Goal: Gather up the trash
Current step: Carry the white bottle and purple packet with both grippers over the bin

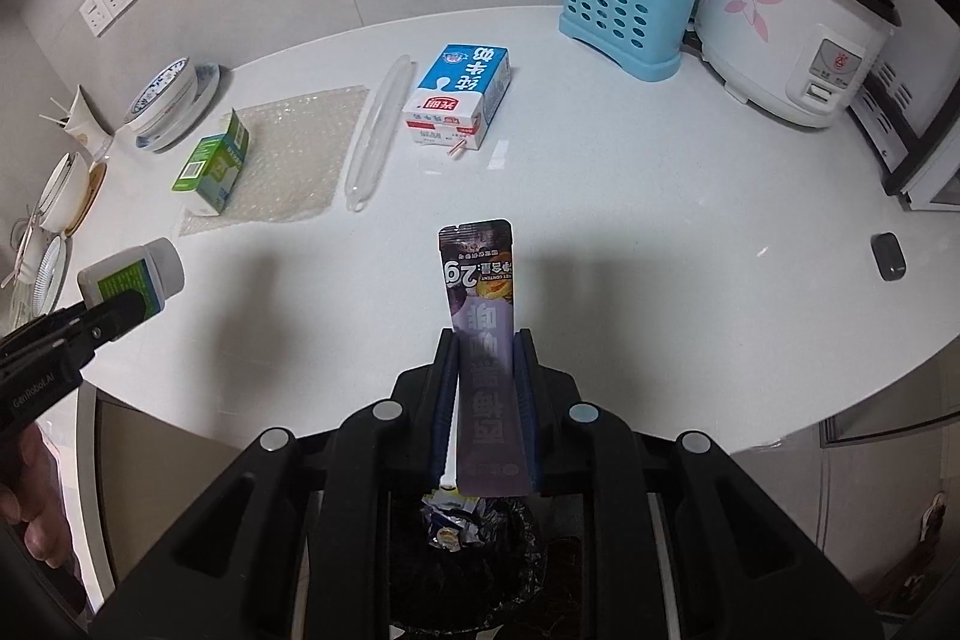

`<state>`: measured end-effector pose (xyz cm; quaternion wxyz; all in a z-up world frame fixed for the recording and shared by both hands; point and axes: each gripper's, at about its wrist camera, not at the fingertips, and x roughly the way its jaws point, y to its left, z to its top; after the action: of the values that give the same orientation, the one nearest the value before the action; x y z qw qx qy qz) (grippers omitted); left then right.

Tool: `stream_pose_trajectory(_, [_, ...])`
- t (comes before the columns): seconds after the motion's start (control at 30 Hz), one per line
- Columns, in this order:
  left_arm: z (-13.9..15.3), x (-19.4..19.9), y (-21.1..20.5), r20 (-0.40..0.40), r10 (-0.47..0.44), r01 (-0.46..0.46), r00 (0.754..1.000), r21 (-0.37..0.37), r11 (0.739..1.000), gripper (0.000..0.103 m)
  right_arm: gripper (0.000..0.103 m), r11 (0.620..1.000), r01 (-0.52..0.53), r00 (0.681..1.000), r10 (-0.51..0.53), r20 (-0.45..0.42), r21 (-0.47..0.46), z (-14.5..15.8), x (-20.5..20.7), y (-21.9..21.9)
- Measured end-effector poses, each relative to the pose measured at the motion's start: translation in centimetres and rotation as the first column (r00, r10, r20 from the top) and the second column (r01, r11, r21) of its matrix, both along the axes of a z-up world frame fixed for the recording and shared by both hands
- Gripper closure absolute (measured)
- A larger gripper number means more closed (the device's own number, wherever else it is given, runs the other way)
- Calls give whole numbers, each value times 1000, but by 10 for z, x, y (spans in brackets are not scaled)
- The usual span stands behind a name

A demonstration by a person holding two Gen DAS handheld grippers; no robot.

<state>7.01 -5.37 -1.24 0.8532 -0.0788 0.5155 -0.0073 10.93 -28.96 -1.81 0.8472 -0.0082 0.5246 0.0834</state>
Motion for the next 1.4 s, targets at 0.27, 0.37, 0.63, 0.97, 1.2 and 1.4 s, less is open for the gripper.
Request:
stream_pose_trajectory(0.27, [2,-47,-5,11,-30,30,999,-1,1000,62,85,1000,15,999,-15,30,-1,11,-47,4])
stream_pose_trajectory(0.37, [3,-63,-6,18,-44,44,999,-2,999,62,85,1000,25,999,-25,34,2,13,-67,5])
stream_pose_trajectory(0.63, [-4,-97,-19,5,-69,69,998,-9,998,62,85,1000,24,1000,-24,13,6,9,-109,7])
stream_pose_trajectory(0.97, [-14,-119,-40,-1,-84,84,996,-13,996,62,85,1000,-22,1000,22,22,-2,5,-137,13])
stream_pose_trajectory(1.2, [-43,-137,-39,-23,-60,59,998,-9,998,62,85,997,-69,997,69,26,22,-11,-144,20])
stream_pose_trajectory(1.4, [-70,-148,-41,-45,-53,52,998,-18,998,62,85,996,-88,996,88,8,29,-33,-145,24])
